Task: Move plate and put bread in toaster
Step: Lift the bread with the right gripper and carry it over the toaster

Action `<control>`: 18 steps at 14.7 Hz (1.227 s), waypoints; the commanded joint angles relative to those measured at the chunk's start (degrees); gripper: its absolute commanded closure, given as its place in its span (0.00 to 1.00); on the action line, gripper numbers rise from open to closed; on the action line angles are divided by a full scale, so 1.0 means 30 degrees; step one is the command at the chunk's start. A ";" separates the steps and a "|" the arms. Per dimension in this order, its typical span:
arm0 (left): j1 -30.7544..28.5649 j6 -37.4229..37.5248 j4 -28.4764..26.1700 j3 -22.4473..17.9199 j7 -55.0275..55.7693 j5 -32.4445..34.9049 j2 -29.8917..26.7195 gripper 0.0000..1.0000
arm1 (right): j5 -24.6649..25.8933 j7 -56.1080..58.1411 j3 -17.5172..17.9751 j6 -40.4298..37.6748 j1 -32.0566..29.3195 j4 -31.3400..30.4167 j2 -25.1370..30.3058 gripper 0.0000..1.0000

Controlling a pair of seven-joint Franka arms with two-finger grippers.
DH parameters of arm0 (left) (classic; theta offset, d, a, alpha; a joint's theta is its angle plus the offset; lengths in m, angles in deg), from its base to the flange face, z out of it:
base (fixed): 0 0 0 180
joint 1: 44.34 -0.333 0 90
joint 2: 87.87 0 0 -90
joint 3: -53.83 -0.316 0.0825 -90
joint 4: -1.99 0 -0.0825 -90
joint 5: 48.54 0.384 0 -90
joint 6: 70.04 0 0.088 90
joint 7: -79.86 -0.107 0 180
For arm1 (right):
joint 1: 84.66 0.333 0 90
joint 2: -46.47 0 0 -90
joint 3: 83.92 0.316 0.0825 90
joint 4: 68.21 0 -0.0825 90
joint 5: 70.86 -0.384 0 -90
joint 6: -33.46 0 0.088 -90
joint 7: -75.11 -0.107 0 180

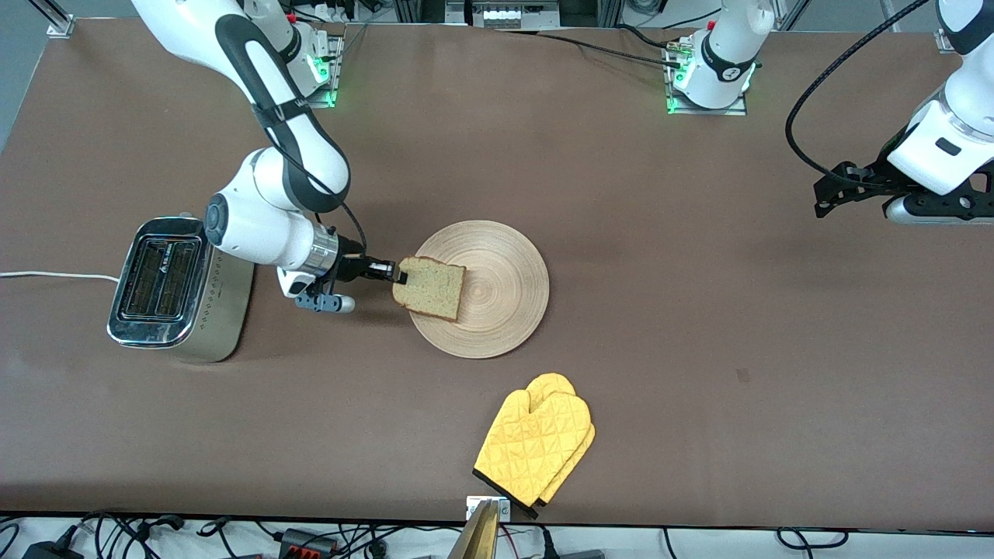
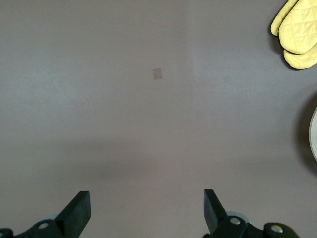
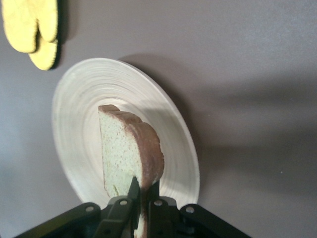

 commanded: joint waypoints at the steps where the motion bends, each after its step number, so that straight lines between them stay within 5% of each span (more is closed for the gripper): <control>1: -0.0117 0.0416 0.0354 0.0020 0.0043 -0.0239 -0.0013 0.00 | 0.1710 -0.1063 -0.0760 -0.1905 -0.0057 0.0093 0.1254 1.00; 9: -0.0088 0.0504 0.0354 0.0020 0.0014 -0.0239 -0.0013 0.00 | 1.1729 -0.0773 -0.3371 -1.1772 -0.0145 0.5653 0.1608 1.00; 13: -0.0059 0.0504 0.0354 0.0049 0.0014 -0.0239 -0.0013 0.00 | 1.3553 0.0572 -0.3751 -1.4091 -0.0438 0.7441 0.1608 1.00; 18: -0.0059 0.0534 0.0354 0.0049 0.0014 -0.0239 -0.0013 0.00 | 1.7743 0.1656 -0.4512 -1.6234 -0.0848 0.8443 0.1608 1.00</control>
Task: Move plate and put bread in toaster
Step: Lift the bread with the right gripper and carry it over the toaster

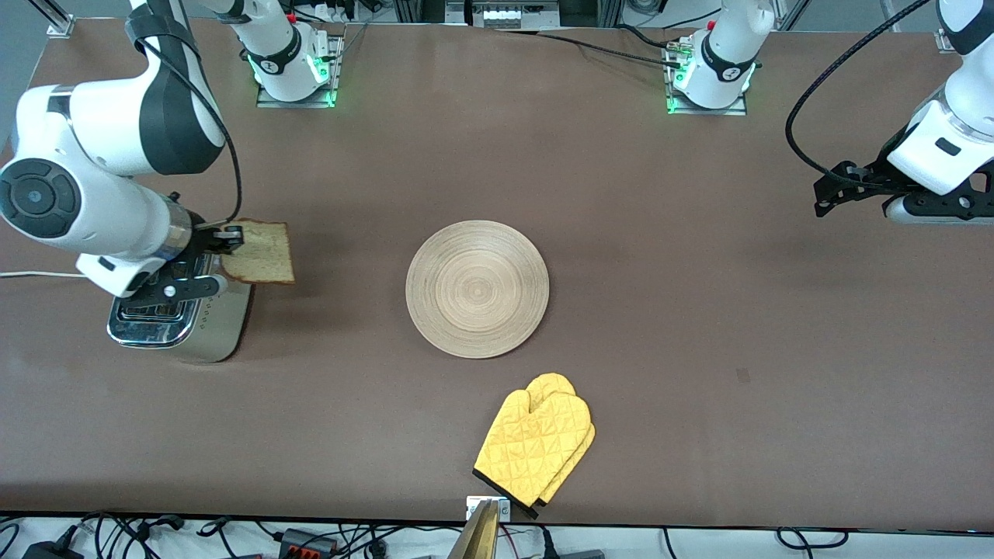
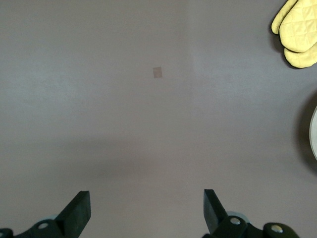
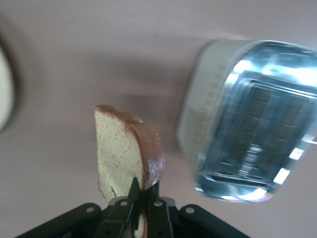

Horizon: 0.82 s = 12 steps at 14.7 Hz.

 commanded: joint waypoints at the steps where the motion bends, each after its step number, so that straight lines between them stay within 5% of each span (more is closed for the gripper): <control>1: -0.0053 0.0417 0.0347 0.0023 0.0014 -0.0238 -0.0013 0.00 | 0.1820 0.1017 -0.0730 -0.1471 -0.0262 0.0513 -0.0173 1.00; 6: -0.0053 0.0417 0.0347 0.0052 0.0014 -0.0238 -0.0013 0.00 | 0.4931 0.2745 -0.1729 -0.1505 -0.0262 0.0572 -0.0173 1.00; 8: -0.0053 0.0417 0.0347 0.0052 0.0014 -0.0238 -0.0013 0.00 | 0.5925 0.3421 -0.1642 -0.1680 -0.0291 0.2116 -0.0318 1.00; 12: -0.0053 0.0417 0.0347 0.0052 0.0014 -0.0238 -0.0013 0.00 | 0.6076 0.3072 -0.1642 -0.1740 -0.0320 0.2329 -0.0727 1.00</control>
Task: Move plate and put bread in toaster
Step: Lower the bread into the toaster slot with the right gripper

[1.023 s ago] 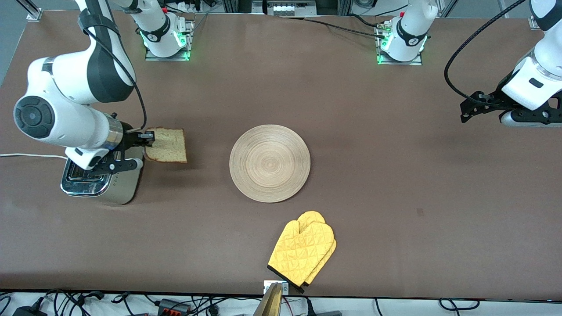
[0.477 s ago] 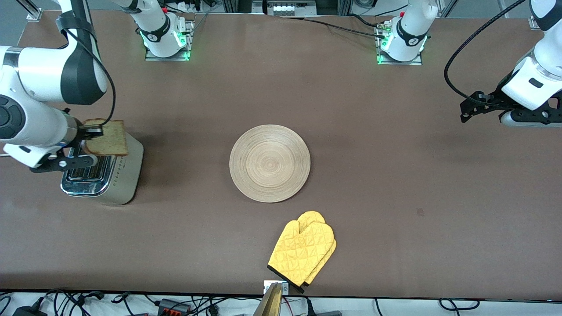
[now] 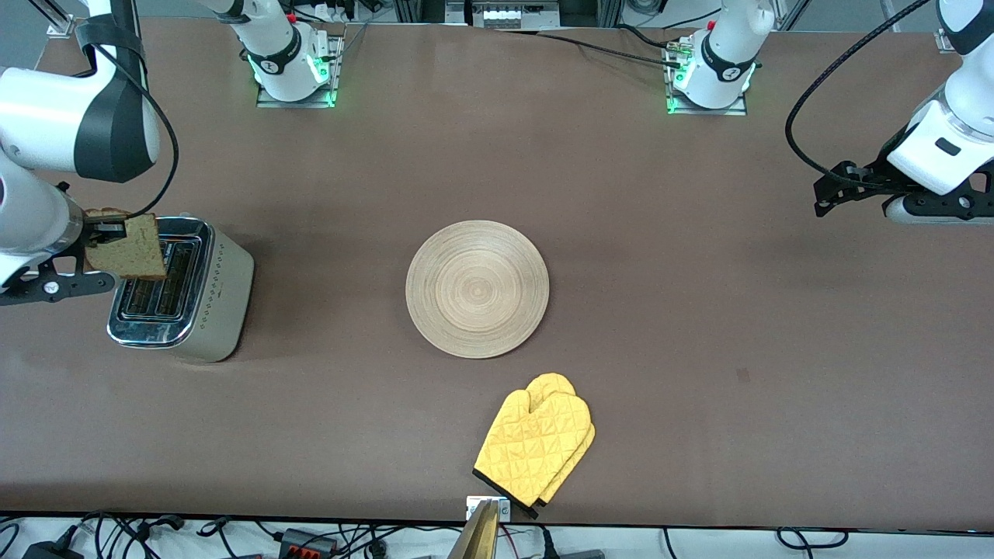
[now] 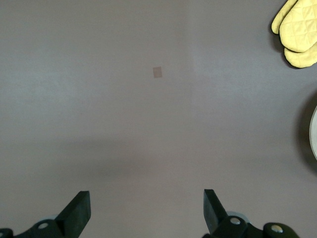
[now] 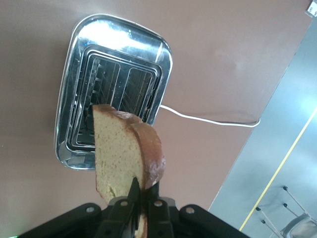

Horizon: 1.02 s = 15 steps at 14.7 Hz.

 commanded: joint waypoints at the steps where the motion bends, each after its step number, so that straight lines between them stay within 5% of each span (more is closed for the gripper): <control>1: -0.0054 0.0407 0.0345 0.0052 0.0014 -0.0238 -0.0013 0.00 | 0.0335 0.0161 -0.0020 -0.0273 -0.0110 0.0652 -0.0833 1.00; 15: -0.0054 0.0407 0.0345 0.0052 0.0014 -0.0238 -0.0013 0.00 | 0.0159 -0.1973 0.0038 0.1719 -0.0258 0.0652 -0.3147 1.00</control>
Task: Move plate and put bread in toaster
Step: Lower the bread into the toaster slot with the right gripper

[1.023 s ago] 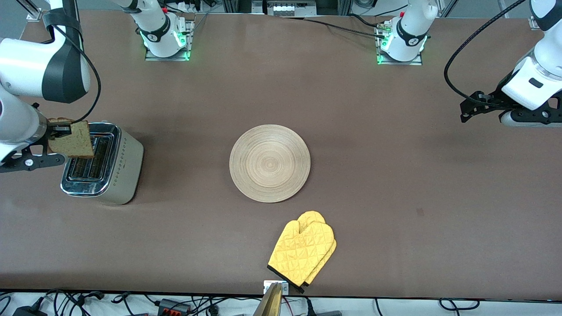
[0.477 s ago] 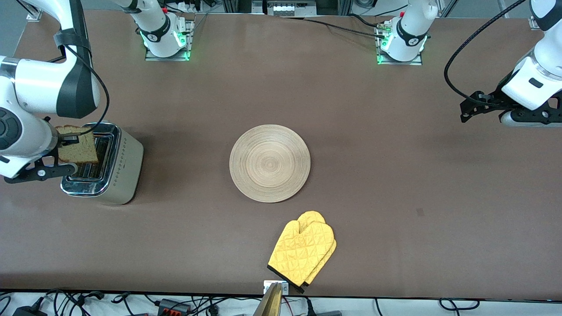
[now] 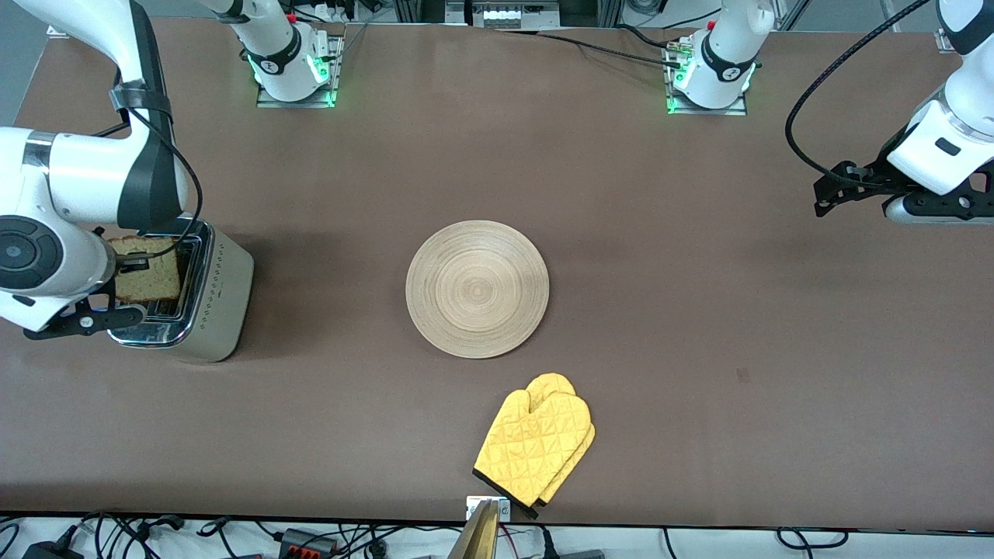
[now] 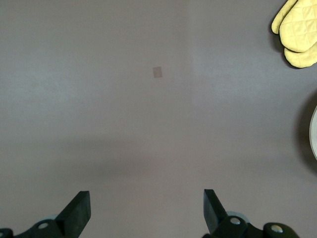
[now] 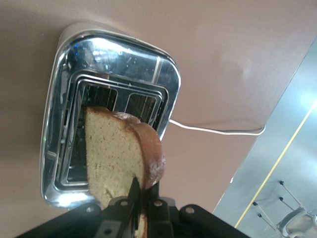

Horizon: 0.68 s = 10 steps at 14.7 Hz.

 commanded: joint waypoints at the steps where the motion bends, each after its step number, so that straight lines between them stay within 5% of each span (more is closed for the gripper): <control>1: -0.0054 0.0406 0.0345 0.0051 0.0014 -0.0238 -0.0013 0.00 | 0.0145 -0.1344 0.0093 0.0371 0.0062 0.0570 -0.0716 1.00; 10: -0.0054 0.0406 0.0345 0.0022 0.0014 -0.0238 -0.0013 0.00 | 0.0145 -0.1846 0.0122 0.1107 0.0296 0.0570 -0.1098 0.96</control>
